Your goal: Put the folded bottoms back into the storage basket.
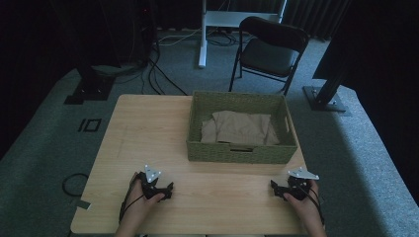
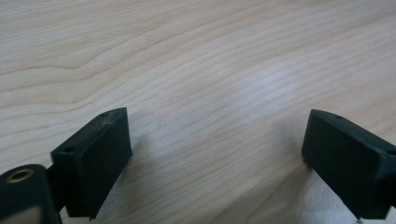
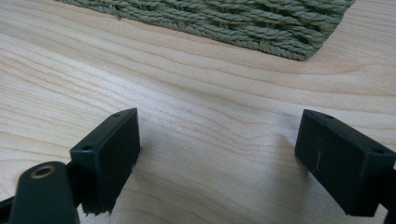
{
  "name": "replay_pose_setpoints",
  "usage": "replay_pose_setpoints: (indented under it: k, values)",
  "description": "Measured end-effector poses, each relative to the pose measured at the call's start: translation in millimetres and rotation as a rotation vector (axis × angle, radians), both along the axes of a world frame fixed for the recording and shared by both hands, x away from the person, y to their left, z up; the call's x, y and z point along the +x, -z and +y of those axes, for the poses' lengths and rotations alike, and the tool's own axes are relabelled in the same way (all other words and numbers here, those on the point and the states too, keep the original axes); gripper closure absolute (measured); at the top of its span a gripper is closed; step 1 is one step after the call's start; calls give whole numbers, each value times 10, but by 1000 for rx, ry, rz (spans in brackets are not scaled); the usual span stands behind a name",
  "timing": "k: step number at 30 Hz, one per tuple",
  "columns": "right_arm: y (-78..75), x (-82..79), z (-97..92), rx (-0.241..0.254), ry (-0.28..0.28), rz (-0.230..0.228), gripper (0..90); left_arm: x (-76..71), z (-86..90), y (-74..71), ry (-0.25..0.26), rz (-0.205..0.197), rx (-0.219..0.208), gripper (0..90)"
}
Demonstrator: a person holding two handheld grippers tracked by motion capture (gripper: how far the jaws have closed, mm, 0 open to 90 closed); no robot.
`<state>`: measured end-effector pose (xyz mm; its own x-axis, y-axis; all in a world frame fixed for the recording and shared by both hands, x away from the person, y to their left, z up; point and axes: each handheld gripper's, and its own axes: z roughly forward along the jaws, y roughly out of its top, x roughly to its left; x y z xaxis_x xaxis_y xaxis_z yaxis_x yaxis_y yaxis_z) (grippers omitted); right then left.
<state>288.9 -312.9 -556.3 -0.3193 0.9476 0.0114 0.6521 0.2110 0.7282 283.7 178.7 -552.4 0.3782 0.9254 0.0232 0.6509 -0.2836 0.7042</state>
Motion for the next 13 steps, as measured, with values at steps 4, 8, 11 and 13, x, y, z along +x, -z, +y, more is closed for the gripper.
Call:
replay_pose_setpoints:
  k: [4, 8, 11, 13]
  values:
    - [0, 0, -1, 0, 0, 0, 135, 8, -13, 1, -45, 6, -8, 91]
    - [2, 1, 0, 0, -1, 0, 131, 16, -15, 2, -111, 5, -12, 91]
    - [2, 2, 0, -1, -1, 0, 130, 20, -24, 2, -125, 4, -12, 91]
    - [2, 2, 1, -1, 0, 0, 129, 20, -23, 2, -127, 5, -11, 92]
